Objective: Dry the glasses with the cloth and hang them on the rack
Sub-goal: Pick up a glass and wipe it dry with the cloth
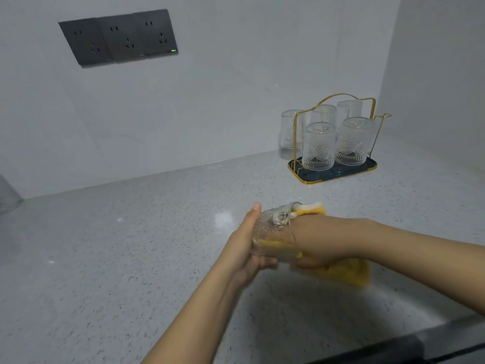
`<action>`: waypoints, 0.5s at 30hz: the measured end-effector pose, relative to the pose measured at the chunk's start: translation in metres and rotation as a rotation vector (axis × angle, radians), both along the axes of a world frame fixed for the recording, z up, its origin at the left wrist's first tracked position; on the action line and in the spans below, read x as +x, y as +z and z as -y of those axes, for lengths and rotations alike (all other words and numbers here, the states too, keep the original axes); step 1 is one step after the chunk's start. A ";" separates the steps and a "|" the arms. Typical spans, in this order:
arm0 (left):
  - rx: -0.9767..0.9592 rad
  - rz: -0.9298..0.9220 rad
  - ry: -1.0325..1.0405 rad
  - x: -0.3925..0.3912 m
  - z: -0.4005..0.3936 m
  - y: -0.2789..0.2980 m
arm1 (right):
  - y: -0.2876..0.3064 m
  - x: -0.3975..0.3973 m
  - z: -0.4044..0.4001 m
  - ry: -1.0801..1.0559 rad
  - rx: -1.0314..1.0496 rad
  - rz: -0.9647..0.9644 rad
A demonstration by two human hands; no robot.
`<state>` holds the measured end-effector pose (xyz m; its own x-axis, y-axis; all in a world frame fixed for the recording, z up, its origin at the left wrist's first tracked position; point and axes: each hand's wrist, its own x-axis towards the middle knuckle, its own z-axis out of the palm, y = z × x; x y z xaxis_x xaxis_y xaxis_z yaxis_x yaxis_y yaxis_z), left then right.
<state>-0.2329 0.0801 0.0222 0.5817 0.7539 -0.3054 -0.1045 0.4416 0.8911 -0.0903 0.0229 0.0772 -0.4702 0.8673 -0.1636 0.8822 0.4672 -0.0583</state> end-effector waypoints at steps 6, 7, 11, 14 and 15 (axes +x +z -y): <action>0.163 0.086 -0.240 -0.006 -0.009 0.006 | 0.049 0.031 -0.004 -0.060 0.097 -0.212; 0.211 0.124 -0.284 -0.007 -0.009 0.008 | 0.056 0.033 -0.004 -0.064 0.040 -0.274; 0.332 0.217 -0.485 -0.009 -0.005 0.009 | 0.064 0.032 -0.003 -0.024 -0.162 -0.378; 0.236 0.228 -0.417 -0.010 -0.003 0.009 | 0.052 0.029 -0.006 -0.081 -0.088 -0.530; 0.187 0.254 -0.358 -0.011 -0.003 0.008 | 0.049 0.029 -0.007 -0.127 -0.032 -0.649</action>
